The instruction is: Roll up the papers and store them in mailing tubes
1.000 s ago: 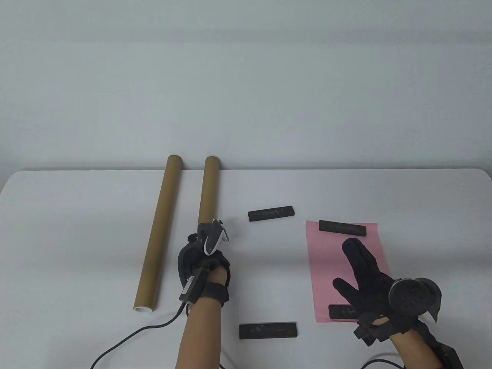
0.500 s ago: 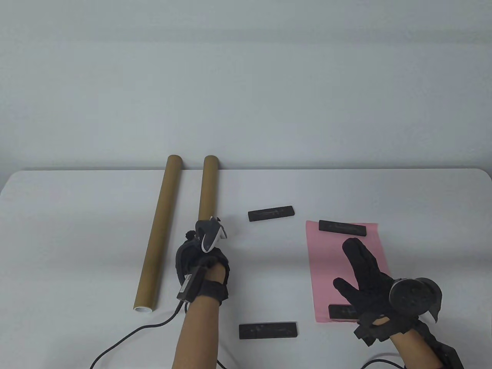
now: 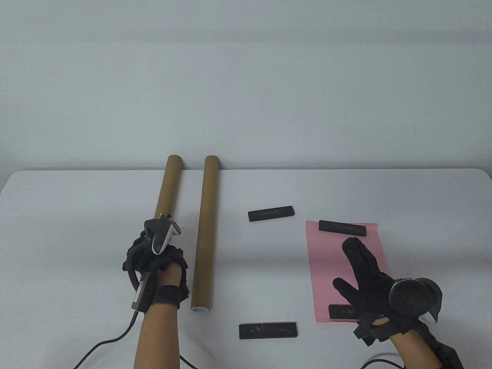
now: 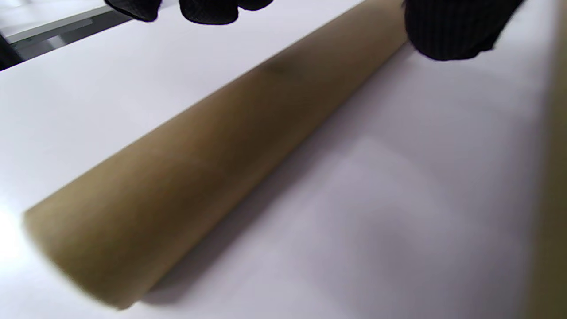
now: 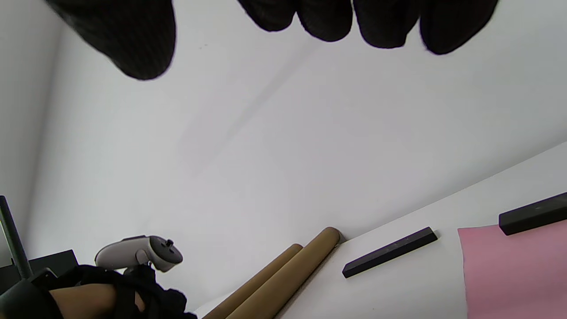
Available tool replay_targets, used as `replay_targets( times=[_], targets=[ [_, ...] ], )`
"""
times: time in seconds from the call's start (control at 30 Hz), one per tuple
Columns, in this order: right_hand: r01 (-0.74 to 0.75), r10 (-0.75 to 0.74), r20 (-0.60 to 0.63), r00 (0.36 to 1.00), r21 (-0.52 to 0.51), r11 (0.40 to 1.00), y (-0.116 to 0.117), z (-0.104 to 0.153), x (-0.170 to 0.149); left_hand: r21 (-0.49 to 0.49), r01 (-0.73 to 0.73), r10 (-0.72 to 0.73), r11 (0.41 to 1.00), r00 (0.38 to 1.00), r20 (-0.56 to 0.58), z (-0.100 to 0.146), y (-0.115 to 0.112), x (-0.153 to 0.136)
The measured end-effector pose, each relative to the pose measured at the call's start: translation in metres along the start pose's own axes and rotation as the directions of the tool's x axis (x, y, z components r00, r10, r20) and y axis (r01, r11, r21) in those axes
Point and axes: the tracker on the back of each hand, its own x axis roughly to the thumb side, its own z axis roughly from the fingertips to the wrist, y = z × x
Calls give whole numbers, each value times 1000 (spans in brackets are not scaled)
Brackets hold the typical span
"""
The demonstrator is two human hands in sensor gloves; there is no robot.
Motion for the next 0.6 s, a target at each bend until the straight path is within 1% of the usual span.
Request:
replay_targets(
  times=[0.1, 0.23, 0.3, 0.4, 0.5, 0.57, 0.6],
  targets=[
    [1, -1, -7, 1000, 4, 1000, 1, 0, -1, -77, 9, -11, 997, 999, -34, -18, -15, -8],
    [0, 0, -13, 1000, 6, 1000, 1, 0, -3, -114, -19, 15, 993, 999, -39, -30, -31, -12],
    [1, -1, -13, 1000, 6, 1000, 1, 0, -3, -47, -56, 55, 997, 998, -30, -29, -29, -13],
    [-2, 2, -15, 1000, 14, 1000, 3, 0, -3, -47, -76, 75, 996, 997, -22, -31, -29, -14],
    [3, -3, -16, 1000, 10, 1000, 2, 0, -3, 14, -111, 111, 994, 994, -15, -28, -24, -18],
    [6, -6, -20, 1000, 10, 1000, 2, 0, -4, 23, -149, 149, 989, 989, -4, -24, -18, -23],
    [8, -7, -22, 1000, 10, 1000, 2, 0, -5, 44, -152, 152, 987, 988, 0, -21, -15, -24]
  ],
)
